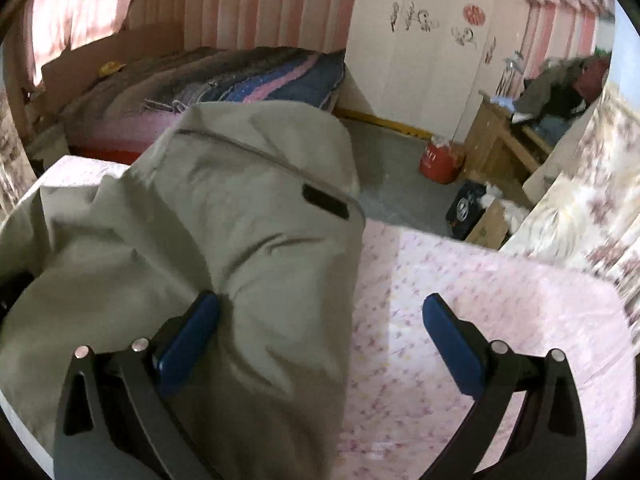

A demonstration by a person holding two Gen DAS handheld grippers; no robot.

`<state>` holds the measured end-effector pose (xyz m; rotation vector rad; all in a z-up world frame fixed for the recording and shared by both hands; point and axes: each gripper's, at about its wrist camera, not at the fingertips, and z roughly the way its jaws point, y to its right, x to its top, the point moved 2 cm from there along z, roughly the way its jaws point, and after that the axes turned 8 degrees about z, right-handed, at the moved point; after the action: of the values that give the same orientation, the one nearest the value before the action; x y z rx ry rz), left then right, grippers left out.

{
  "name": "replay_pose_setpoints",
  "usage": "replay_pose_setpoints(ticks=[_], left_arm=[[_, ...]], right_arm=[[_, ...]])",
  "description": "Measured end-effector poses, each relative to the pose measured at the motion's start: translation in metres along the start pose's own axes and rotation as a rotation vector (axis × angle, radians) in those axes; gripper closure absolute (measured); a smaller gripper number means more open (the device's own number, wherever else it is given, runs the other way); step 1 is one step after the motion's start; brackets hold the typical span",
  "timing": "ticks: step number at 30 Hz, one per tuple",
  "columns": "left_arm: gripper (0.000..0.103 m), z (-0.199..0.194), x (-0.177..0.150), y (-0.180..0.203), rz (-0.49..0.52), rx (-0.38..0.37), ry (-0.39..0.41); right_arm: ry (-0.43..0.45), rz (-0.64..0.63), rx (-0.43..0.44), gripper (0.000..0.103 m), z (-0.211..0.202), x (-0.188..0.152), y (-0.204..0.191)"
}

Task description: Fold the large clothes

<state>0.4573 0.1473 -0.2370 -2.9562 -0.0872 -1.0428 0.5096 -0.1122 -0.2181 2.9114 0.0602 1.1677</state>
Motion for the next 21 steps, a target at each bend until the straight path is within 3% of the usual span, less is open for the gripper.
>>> replay_pose_setpoints(ticks=[4, 11, 16, 21], left_arm=[[0.003, -0.010, -0.001, -0.003, 0.013, -0.021, 0.015], [0.003, -0.085, -0.019, -0.023, 0.064, -0.089, 0.102], [0.003, -0.121, -0.043, -0.030, 0.027, -0.121, 0.150], [0.003, -0.111, -0.065, -0.004, 0.072, -0.160, 0.069]], right_arm=[[-0.018, 0.061, 0.065, 0.002, -0.018, 0.002, 0.013], [-0.098, 0.207, 0.324, 0.002, -0.092, -0.042, 0.055], [-0.064, 0.178, 0.361, 0.002, -0.122, -0.070, 0.042], [-0.049, 0.162, 0.345, 0.002, -0.126, -0.080, 0.030]])
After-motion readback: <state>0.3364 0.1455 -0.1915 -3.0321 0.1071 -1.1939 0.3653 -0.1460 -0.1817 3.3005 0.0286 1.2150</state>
